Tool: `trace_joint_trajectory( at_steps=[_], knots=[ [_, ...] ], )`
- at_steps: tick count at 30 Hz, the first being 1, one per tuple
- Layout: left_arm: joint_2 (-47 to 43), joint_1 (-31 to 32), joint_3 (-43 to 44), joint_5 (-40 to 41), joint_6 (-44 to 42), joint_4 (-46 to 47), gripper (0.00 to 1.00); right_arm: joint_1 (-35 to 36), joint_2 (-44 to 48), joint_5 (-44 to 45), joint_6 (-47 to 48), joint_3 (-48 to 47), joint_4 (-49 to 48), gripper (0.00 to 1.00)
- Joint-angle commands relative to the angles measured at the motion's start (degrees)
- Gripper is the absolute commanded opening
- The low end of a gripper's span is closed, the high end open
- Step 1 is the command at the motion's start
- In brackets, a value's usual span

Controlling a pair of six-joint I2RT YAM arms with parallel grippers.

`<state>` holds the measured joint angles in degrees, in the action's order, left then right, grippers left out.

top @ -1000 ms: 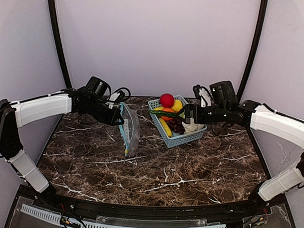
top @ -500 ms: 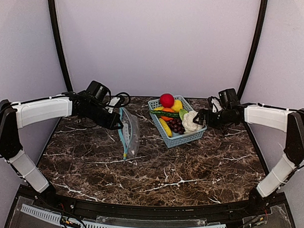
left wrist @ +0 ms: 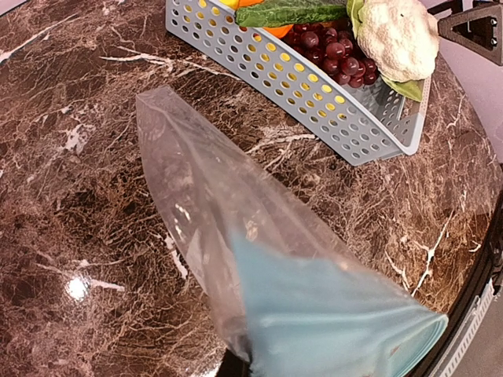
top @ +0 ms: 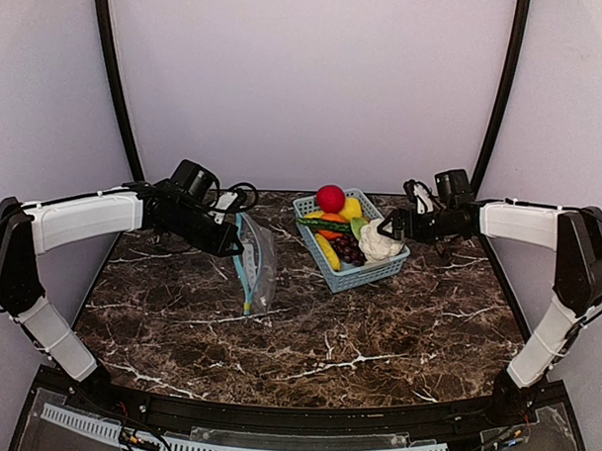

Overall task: Place the food in the zip-top bag and seal the zipper
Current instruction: Pick up the fake vegetable from the bin.

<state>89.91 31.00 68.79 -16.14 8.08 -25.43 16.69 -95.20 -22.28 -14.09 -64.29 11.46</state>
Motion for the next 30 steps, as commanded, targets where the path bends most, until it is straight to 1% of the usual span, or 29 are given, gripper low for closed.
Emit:
trace_joint_trajectory(
  at_steps=[1, 5, 8, 9, 13, 16, 21, 30],
  knots=[
    [-2.34, -0.15, -0.78, 0.48, -0.89, -0.89, 0.01, -0.1, -2.23, -5.77, 2.49, -2.46, -2.3, 0.96],
    [-2.43, -0.15, -0.77, 0.46, -0.9, -0.88, 0.01, 0.63, -0.76, -6.57, 1.78, -1.6, -3.82, 0.85],
    [-2.54, -0.15, -0.85, 0.41, -0.9, -0.85, 0.01, 1.8, 0.83, -6.96, 1.59, -0.36, -5.15, 0.82],
    [-2.54, -0.15, -0.85, 0.32, -0.77, -0.81, 0.01, 2.16, 0.96, -6.63, 1.72, -0.06, -5.15, 0.83],
    [-2.38, -0.16, -0.85, -0.27, -0.64, -0.85, 0.01, 2.47, -1.01, -3.59, 1.35, 0.41, -4.28, 0.91],
    [-2.66, -0.15, -0.85, -0.1, -0.64, -0.89, 0.01, 2.4, -2.4, -2.04, 0.88, 0.59, -3.92, 0.95],
    [-2.99, -0.16, -0.94, 0.33, -0.78, -0.87, 0.01, 2.38, -3.77, -2.18, -0.1, 0.2, -3.68, 0.98],
    [-3.07, -0.2, -0.94, 0.12, -0.63, -0.87, 0.01, 2.45, -6.34, -3.48, -2.15, 0.67, -4.58, 0.98]
  ],
)
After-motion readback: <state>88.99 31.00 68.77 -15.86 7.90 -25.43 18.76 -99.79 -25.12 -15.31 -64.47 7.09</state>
